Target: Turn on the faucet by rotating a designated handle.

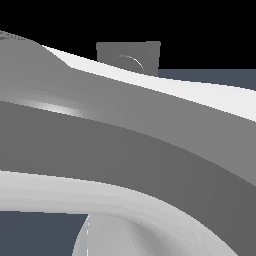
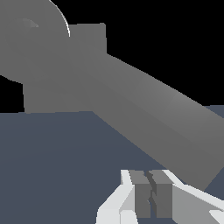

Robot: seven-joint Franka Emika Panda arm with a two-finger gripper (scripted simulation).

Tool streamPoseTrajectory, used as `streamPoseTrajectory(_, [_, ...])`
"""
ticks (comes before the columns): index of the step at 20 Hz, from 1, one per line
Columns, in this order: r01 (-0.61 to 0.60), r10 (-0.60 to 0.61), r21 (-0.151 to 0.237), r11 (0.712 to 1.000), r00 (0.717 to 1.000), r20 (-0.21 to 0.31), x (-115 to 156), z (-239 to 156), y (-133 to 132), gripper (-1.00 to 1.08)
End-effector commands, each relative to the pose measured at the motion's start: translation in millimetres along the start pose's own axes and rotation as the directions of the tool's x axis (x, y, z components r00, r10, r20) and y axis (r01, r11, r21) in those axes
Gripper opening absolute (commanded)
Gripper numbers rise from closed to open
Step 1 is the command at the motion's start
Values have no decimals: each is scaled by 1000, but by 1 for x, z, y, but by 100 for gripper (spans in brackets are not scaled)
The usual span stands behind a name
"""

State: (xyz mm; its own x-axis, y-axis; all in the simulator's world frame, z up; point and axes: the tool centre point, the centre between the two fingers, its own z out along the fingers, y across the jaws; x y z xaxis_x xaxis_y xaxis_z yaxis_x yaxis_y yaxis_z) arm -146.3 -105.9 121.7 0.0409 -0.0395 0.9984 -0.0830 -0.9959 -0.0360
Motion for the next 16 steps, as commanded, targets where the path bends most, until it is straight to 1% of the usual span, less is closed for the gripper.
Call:
streamPoseTrajectory(1, [3, -3, 0, 1000, 999, -32, 18, 4, 8, -100])
streamPoseTrajectory(13, [6, -6, -2, 1000, 999, -43, 49, 4, 39, -100])
streamPoseTrajectory(14, [6, -6, -2, 1000, 999, -43, 49, 4, 39, -100])
streamPoseTrajectory(15, [-82, 82, -5, 997, 997, 1, 18, -1, 22, -100])
streamPoseTrajectory(16, [-79, 79, -4, 997, 997, 0, 22, -1, 24, -100])
